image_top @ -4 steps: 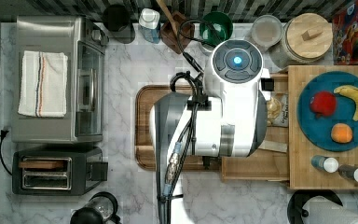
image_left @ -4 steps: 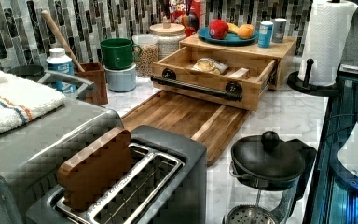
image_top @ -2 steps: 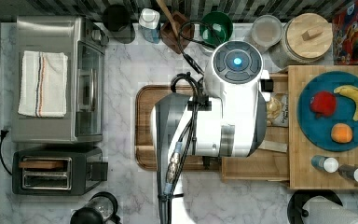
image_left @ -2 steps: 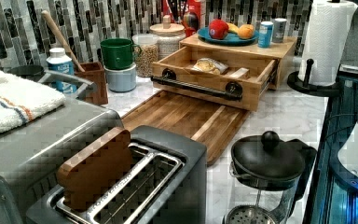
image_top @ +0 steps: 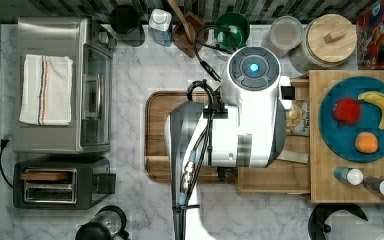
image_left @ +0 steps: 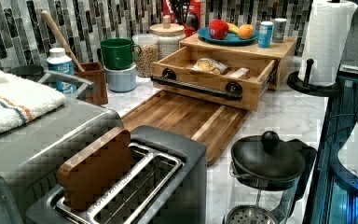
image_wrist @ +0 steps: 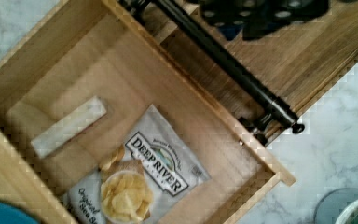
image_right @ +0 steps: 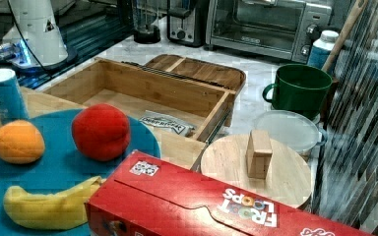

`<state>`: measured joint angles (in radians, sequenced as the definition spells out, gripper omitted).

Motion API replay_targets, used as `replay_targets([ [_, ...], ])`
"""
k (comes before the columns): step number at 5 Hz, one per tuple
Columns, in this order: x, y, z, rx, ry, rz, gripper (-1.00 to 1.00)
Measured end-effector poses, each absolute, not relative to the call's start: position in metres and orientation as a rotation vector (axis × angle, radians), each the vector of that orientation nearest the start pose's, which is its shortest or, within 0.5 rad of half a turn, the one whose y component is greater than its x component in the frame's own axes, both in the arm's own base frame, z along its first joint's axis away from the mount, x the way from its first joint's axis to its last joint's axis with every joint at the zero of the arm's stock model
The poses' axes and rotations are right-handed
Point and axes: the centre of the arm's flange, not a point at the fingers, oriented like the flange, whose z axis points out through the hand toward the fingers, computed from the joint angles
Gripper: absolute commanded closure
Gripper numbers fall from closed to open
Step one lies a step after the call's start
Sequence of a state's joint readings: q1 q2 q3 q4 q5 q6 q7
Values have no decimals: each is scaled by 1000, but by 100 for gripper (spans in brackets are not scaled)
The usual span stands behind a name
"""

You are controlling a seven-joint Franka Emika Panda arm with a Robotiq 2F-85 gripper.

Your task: Close the drawer.

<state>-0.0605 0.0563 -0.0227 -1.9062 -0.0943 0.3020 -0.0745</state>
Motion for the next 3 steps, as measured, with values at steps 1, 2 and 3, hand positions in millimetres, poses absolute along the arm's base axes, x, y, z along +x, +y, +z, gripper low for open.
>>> replay_targets([
  [1, 562, -49, 451, -2973, 1217, 146, -100],
  [2, 561, -38, 443, -2954, 1193, 207, -100],
  [3, 561, -23, 442, -3001, 1014, 221, -100],
])
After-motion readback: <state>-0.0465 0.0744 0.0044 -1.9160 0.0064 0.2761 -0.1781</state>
